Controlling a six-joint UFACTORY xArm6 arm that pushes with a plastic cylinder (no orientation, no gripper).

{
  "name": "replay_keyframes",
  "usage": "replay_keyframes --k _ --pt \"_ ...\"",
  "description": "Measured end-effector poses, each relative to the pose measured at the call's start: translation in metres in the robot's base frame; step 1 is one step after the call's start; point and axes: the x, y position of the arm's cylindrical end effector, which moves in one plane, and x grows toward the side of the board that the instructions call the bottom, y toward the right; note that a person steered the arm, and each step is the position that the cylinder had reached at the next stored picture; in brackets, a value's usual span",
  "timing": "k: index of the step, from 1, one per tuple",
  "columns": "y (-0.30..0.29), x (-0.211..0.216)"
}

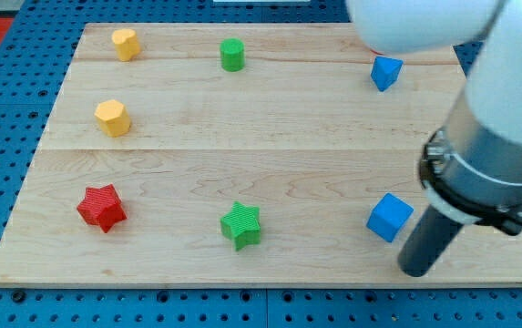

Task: Place the blue blocks below the red circle in a vertical line

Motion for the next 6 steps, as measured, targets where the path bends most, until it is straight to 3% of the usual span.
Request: replay_keyframes --k 2,6 --pt "0.0 -0.026" --pt "-0.02 -0.142"
